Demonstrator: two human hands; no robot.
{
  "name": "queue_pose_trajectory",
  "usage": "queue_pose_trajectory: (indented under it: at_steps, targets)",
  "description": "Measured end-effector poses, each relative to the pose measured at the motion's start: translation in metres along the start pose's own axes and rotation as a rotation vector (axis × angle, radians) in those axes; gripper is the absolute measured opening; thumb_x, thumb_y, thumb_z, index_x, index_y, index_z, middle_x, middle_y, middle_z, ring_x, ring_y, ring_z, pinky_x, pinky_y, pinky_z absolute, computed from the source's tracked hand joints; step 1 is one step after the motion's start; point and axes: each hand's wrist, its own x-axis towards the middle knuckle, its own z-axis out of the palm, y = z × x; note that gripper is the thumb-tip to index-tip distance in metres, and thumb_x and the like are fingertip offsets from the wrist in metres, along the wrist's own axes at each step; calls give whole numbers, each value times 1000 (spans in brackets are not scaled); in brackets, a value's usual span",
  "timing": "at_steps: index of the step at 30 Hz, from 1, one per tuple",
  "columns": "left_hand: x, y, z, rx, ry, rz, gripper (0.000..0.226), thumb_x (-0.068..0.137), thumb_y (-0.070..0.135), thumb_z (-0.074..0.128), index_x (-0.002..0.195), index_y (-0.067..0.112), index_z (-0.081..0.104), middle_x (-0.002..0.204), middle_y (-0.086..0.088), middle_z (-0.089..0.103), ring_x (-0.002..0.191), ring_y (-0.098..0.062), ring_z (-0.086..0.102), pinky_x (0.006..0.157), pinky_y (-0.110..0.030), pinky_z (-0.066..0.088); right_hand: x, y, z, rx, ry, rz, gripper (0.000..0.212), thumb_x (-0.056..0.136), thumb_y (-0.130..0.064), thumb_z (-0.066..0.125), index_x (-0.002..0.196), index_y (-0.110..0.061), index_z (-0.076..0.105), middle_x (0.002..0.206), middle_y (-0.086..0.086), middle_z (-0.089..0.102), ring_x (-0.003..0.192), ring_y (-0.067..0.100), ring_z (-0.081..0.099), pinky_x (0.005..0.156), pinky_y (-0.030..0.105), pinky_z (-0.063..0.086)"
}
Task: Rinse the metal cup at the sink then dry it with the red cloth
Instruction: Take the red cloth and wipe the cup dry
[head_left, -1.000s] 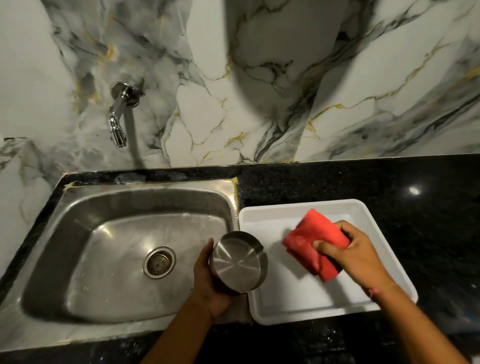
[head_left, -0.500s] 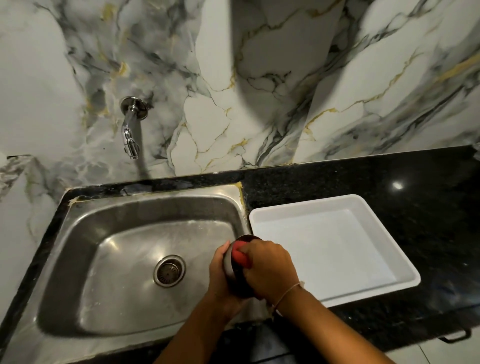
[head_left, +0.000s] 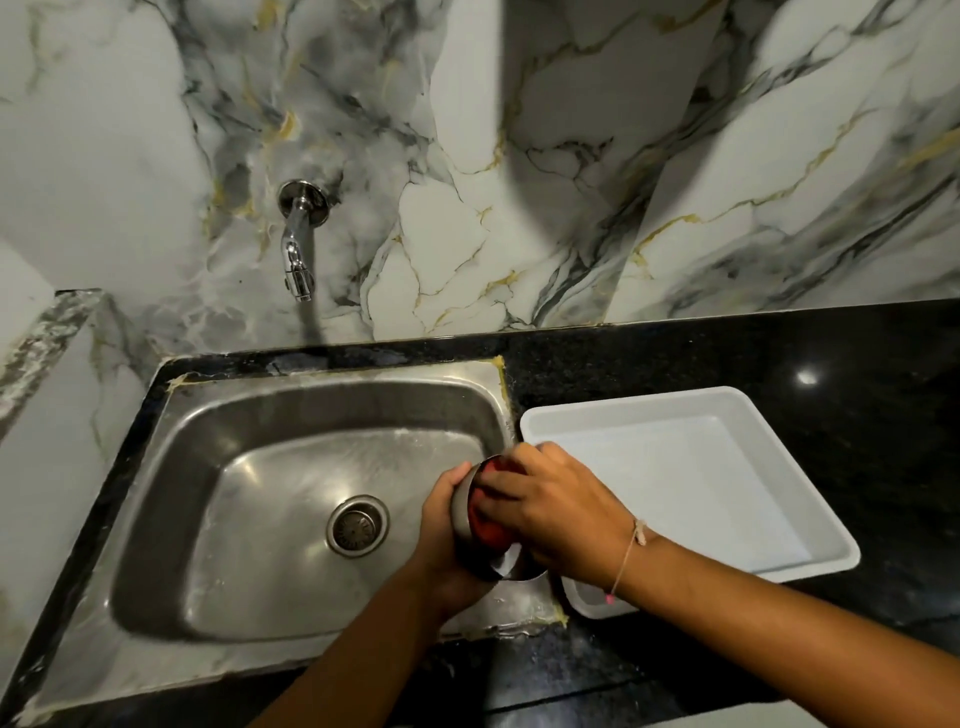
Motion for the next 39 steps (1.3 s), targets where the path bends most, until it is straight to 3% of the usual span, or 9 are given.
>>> queue_pose_trajectory:
  at_steps: [5, 8, 11, 13, 15, 19, 23, 28, 39]
  targets:
    - [3, -4, 4, 23, -95, 24, 65, 86, 51, 49, 141, 15, 54, 136, -16, 57, 131, -33, 48, 121, -50, 21, 11, -8, 11, -104, 17, 56, 29, 86, -15, 52, 109, -17, 70, 109, 1, 72, 112, 29, 62, 78, 39, 59]
    - [6, 10, 4, 65, -101, 53, 65, 85, 56, 47, 131, 13, 64, 130, -16, 65, 121, -32, 62, 104, -50, 47, 3, -10, 11, -159, 59, 135, 32, 85, -30, 48, 104, -18, 72, 100, -1, 74, 98, 29, 65, 81, 38, 56]
    - [9, 17, 6, 143, -57, 80, 69, 86, 56, 44, 130, 5, 63, 124, -19, 70, 115, -34, 66, 97, -48, 53, -6, -8, 10, -157, -25, 219, 16, 72, -22, 73, 88, -25, 74, 84, -6, 74, 82, 22, 63, 67, 31, 50]
    - [14, 13, 4, 180, 7, 79, 69, 85, 54, 49, 126, 1, 63, 124, -22, 67, 117, -36, 63, 102, -47, 49, -11, -8, 10, 38, -152, 308, 29, 64, -16, 71, 91, -26, 74, 85, 1, 71, 83, 26, 64, 63, 29, 47]
    - [19, 6, 0, 214, 63, 111, 59, 79, 54, 55, 108, 4, 70, 99, -17, 74, 93, -31, 71, 79, -40, 58, -11, -6, 6, 254, -199, 434, 29, 69, -25, 64, 95, -30, 75, 82, 5, 72, 79, 28, 65, 60, 27, 40]
    - [24, -5, -5, 178, 43, 78, 67, 82, 59, 50, 103, 0, 73, 91, -22, 73, 88, -34, 71, 79, -40, 59, -11, -4, 5, 1024, -101, 798, 13, 74, -24, 74, 61, -21, 74, 57, 3, 70, 55, 22, 65, 57, 21, 46]
    - [25, -5, 2, 164, -21, 69, 72, 80, 61, 50, 115, 2, 71, 103, -23, 73, 93, -34, 71, 80, -43, 59, -16, 4, 3, 1485, 100, 1112, 26, 74, -10, 81, 88, 10, 72, 75, 20, 69, 69, 30, 61, 58, 31, 49]
    - [30, -11, 6, 130, -41, 114, 65, 80, 60, 49, 104, 5, 76, 91, -20, 75, 85, -31, 72, 74, -42, 59, -18, 8, -4, 452, 185, 774, 22, 72, -27, 61, 89, -30, 75, 73, 3, 76, 72, 28, 68, 60, 33, 52]
    - [21, 2, 3, 31, -5, 100, 65, 79, 61, 53, 101, 4, 76, 99, -20, 75, 91, -33, 72, 82, -46, 57, -24, 14, 4, 407, -70, 160, 42, 79, -16, 76, 116, -37, 71, 123, -9, 73, 117, 19, 65, 91, 34, 57]
